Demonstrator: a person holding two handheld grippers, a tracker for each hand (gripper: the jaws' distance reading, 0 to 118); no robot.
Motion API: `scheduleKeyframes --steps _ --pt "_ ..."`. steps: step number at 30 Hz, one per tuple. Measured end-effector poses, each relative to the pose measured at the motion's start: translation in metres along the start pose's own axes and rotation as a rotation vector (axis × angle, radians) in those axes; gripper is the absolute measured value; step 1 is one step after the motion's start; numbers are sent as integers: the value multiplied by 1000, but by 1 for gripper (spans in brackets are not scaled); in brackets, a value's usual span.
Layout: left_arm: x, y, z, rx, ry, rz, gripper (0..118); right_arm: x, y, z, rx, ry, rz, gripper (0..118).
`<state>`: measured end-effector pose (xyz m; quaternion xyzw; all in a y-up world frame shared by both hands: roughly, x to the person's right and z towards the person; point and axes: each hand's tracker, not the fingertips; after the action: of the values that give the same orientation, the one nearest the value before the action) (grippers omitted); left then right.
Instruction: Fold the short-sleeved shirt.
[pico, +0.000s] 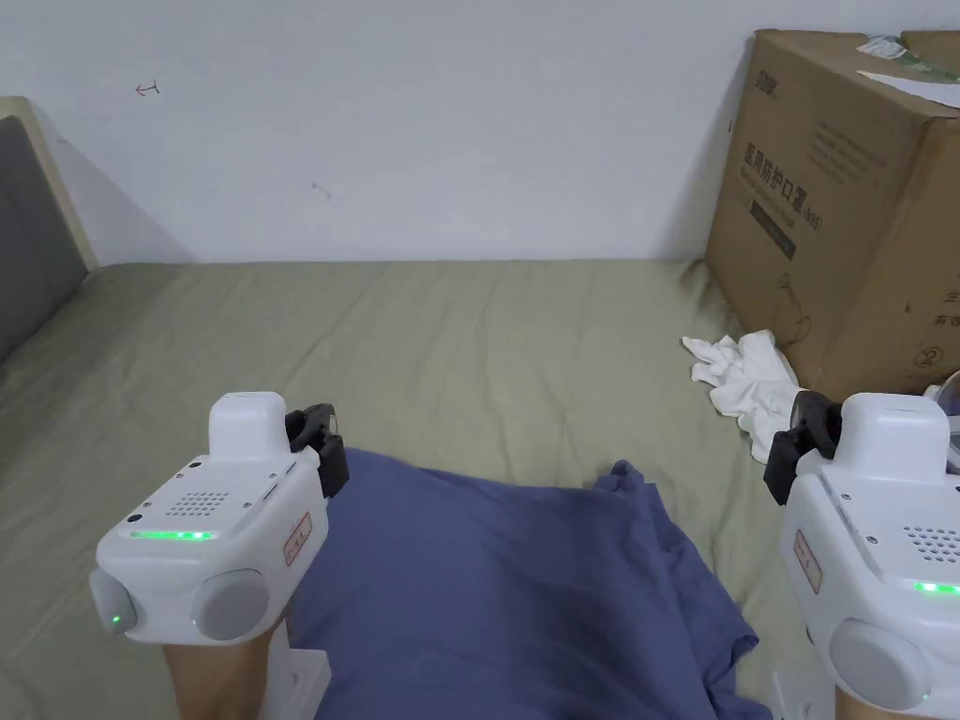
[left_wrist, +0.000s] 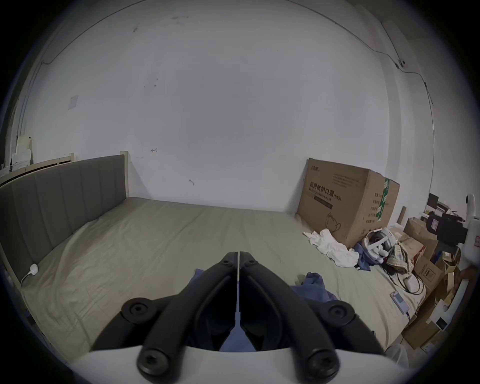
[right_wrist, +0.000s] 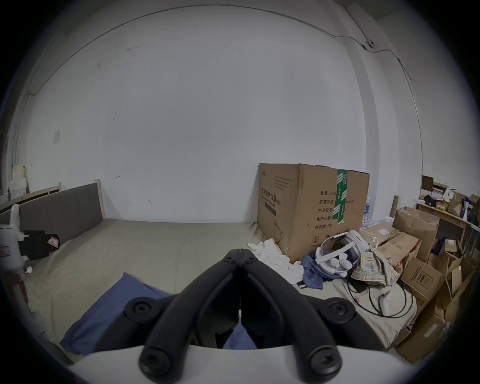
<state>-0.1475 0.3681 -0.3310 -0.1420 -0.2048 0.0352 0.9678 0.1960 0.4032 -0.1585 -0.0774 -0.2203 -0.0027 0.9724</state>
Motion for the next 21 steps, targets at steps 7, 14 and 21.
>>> scheduleKeyframes --steps 7,14,21 --pt "-25 3 -76 -147 -37 31 5 -3 -6 -29 -42 3 -6 2" --pt "-52 0 -188 -378 -13 -40 5 -1 -24 -72 -112 -13 -17 2" --pt "-74 -33 -301 -644 8 -113 43 -3 -51 -122 -199 -45 -13 2"
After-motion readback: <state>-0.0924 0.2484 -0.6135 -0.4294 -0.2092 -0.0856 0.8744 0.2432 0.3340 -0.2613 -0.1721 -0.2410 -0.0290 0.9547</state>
